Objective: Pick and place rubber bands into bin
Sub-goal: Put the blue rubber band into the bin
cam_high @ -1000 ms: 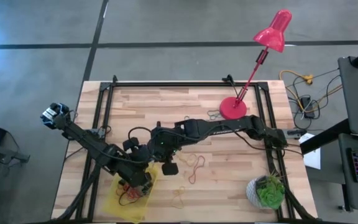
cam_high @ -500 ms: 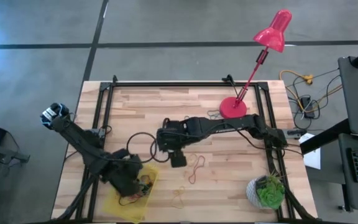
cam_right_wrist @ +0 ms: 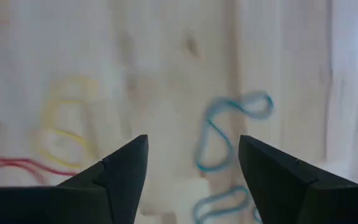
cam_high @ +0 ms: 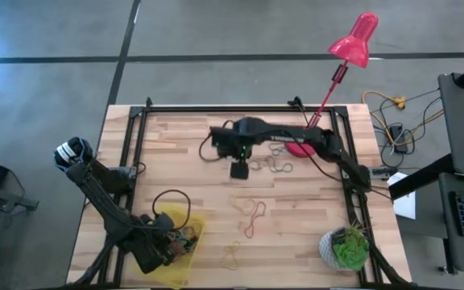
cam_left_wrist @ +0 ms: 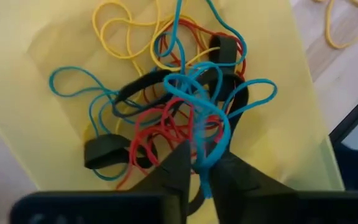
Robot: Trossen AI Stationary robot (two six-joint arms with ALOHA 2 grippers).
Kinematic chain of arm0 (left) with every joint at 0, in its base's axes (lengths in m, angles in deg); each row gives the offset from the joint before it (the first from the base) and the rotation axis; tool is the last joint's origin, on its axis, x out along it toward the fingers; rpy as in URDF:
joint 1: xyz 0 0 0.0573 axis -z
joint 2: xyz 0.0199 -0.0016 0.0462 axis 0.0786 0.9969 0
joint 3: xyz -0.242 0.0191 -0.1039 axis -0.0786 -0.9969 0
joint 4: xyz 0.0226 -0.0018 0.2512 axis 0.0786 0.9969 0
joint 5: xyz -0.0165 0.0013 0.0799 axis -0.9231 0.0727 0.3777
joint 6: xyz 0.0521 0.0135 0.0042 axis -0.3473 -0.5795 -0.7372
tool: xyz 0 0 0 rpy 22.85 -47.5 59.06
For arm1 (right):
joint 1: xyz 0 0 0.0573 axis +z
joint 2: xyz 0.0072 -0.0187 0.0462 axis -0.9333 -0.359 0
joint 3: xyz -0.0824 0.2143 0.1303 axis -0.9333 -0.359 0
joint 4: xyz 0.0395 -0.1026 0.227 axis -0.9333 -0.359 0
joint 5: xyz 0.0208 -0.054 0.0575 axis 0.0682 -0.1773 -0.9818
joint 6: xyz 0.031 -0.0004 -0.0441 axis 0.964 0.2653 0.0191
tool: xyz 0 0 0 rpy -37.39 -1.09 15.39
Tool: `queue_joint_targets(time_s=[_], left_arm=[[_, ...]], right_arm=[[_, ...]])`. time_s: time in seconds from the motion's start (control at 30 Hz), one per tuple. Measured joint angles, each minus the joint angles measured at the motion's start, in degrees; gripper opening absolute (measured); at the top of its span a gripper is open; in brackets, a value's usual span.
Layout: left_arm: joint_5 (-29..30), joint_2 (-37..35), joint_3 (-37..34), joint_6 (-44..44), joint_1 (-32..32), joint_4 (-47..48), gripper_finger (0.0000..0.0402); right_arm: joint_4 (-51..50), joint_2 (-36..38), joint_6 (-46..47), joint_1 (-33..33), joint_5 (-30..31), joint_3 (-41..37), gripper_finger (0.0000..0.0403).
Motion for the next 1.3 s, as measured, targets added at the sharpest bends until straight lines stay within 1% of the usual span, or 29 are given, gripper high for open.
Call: queue_joint_targets(time_s=[0.13, 0.3, 0.37, 0.47, 0.57, 0.8, 1.13, 1.23, 1.3], left_arm=[[0.0, 0.0, 0.0, 2.7, 0.0, -0.2, 0.0084], [-0.5, 0.0, 0.0, 2.7, 0.0, -1.1, 0.0153], [-0.6, -0.1, 0.4, 1.1, 0.0, -1.1, 0.0173], [-0.5, -0.3, 1.8, -0.6, 0.0, -1.3, 0.0192], [-0.2, -0.4, 2.6, -1.8, 0.0, -1.4, 0.02], [0.1, -0.4, 2.1, -1.8, 0.0, -1.8, 0.0202], [0.4, -0.4, 2.1, -2.0, 0.0, -2.0, 0.0202], [0.4, -0.4, 2.1, -2.0, 0.0, -2.0, 0.0202], [0.4, -0.4, 2.1, -2.0, 0.0, -2.0, 0.0202]], right_arm=[[0.5, 0.0, -1.2, -4.0, -0.2, -6.9, 0.024], [5.5, -0.2, -6.2, -5.0, 2.2, -16.9, 0.0249], [8.0, -0.2, -8.4, -4.9, 2.2, -19.7, 0.0251], [11.7, -0.2, -10.5, -4.9, 2.1, -22.1, 0.0251], [15.5, -0.2, -11.5, -5.4, 2.2, -22.4, 0.0248], [20.7, -0.2, -15.6, -5.6, 2.2, -21.8, 0.0247], [24.7, -0.1, -11.5, -5.7, 1.8, -27.5, 0.0245], [24.9, 0.1, -10.4, -5.9, 0.1, -28.8, 0.0235], [25.6, 0.3, -10.0, -6.1, -1.4, -29.7, 0.0219]])
